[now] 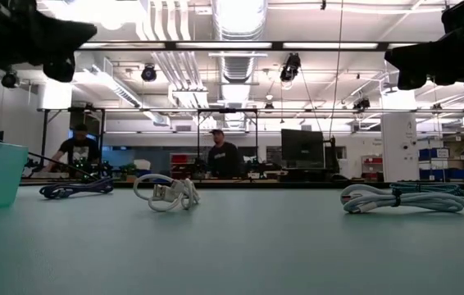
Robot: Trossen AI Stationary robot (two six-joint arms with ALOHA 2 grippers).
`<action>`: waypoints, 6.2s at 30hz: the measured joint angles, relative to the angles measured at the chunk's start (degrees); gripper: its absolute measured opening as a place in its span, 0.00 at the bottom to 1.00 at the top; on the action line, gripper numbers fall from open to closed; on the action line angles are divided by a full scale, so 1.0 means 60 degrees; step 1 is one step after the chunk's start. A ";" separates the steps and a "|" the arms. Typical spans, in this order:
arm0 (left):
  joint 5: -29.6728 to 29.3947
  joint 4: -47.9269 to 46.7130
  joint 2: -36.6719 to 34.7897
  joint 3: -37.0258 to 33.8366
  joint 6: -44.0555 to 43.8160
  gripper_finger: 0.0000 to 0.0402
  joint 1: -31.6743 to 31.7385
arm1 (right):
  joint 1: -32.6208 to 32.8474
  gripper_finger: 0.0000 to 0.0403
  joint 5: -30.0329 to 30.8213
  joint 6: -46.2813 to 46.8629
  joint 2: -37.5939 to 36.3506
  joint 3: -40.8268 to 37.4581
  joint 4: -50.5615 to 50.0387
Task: Pick and place USB-C Cables
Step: Put the black violet charger cable into the green bin
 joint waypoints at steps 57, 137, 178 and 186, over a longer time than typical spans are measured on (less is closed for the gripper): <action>-0.5579 -0.0814 0.4473 0.2105 -0.5385 0.01 0.0023 | -0.0002 0.16 0.0296 -0.1359 -0.0015 0.0146 0.2795; 0.1884 -1.3306 1.3996 0.9389 -0.7176 0.17 0.6042 | -0.0002 0.16 0.0776 -0.1759 -0.0015 0.0160 0.2794; 0.1155 -1.1446 1.3978 0.7808 -0.7745 0.43 0.6012 | -0.0002 0.16 0.0776 -0.1606 -0.0015 0.0160 0.2747; 0.1151 -1.1449 1.3978 0.7808 -0.7748 0.43 0.6009 | -0.0002 0.16 0.0776 -0.1603 -0.0015 0.0160 0.2739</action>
